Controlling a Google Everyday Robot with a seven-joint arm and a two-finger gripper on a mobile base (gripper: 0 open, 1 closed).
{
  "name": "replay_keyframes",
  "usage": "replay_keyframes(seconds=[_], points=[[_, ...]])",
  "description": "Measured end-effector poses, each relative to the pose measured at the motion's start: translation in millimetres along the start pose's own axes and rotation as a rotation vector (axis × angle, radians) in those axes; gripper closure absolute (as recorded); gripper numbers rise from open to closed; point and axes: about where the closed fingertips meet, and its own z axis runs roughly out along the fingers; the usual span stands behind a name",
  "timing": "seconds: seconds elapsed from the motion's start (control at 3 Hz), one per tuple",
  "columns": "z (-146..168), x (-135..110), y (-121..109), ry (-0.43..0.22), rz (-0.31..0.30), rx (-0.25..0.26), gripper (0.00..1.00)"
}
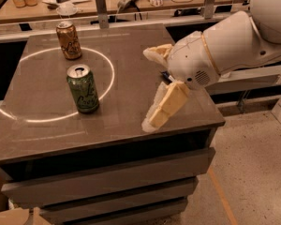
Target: Move green can near orange can
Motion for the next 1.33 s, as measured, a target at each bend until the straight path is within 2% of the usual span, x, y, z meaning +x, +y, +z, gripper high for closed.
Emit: replay_keyframes(seconds=[0.33, 0.67, 1.0, 1.33], points=[[0.0, -0.1, 0.0, 0.0, 0.0, 0.0, 0.0], [6.8, -3.6, -4.0, -0.024, -0.003, 0.042, 0.0], [36.7, -9.9, -42.5, -0.12, -0.034, 0.12, 0.0], [68.7, -10.2, -68.6, -0.214, -0.007, 0.115, 0.0]])
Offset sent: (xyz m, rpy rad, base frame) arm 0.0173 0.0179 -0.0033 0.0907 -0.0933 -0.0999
